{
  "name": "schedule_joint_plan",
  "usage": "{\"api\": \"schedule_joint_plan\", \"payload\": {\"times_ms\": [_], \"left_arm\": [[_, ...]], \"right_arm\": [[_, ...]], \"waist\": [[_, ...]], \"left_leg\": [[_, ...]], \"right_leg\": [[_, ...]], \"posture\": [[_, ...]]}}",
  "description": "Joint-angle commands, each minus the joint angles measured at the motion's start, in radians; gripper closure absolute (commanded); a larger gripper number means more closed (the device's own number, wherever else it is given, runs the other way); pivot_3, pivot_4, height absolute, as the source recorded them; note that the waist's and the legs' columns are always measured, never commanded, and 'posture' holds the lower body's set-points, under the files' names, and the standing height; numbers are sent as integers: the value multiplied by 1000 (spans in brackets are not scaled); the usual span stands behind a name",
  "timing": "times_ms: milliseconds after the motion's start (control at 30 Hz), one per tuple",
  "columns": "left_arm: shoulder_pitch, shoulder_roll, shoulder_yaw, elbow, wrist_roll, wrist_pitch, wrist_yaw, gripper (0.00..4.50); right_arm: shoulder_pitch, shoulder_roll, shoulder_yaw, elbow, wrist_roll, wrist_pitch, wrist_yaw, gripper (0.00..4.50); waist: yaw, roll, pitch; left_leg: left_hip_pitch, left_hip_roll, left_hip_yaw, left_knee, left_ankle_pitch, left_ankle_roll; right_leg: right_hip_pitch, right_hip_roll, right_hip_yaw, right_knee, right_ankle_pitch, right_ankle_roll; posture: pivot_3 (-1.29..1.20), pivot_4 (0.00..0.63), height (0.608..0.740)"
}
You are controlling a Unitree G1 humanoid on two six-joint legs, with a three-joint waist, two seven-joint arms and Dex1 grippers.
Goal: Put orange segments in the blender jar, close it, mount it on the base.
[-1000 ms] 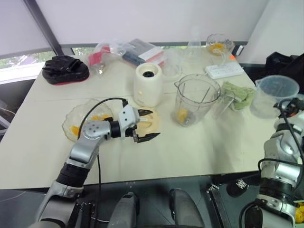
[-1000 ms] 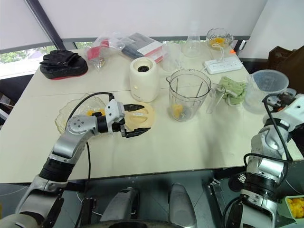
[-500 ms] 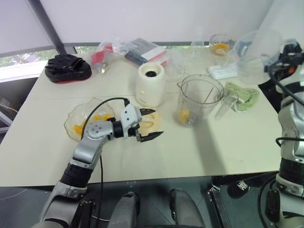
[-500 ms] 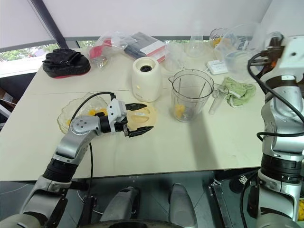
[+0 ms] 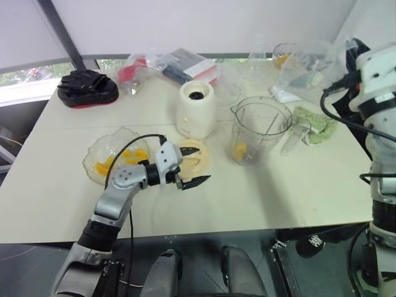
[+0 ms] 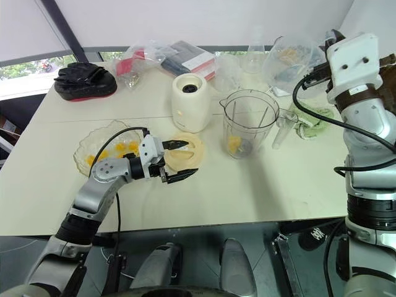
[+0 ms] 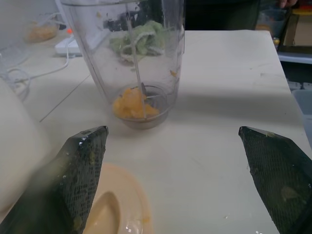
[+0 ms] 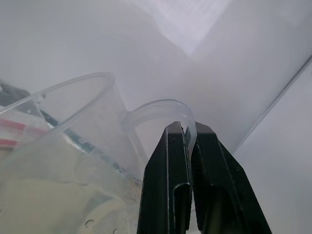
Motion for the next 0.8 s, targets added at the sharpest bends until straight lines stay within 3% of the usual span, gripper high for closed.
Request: {"api": "schedule_joint_plan", "payload": {"times_ms": [33, 433, 800], "left_arm": [[-4, -4, -1, -49, -7, -22, 5, 0], [-21, -27, 1, -63, -34, 28, 12, 0], [-27, -18, -1, -71, -37, 41, 6, 0]], "right_arm": [[-40, -19, -21, -36, -29, -36, 12, 4416], [-42, -41, 3, -31, -125, -91, 58, 4416], [-64, 188, -225, -87, 137, 266, -56, 4416]], "waist": [[5, 0, 0], [15, 0, 0], [15, 0, 0]], "left_leg": [[-1, 0, 0, 0, 0, 0], [-8, 0, 0, 1, 0, 0], [-8, 0, 0, 1, 0, 0]], "right_leg": [[-1, 0, 0, 0, 0, 0], [-8, 0, 0, 0, 2, 3], [-8, 0, 0, 1, 3, 3]], "posture": [[0, 150, 740], [0, 150, 740], [0, 150, 740]]}}
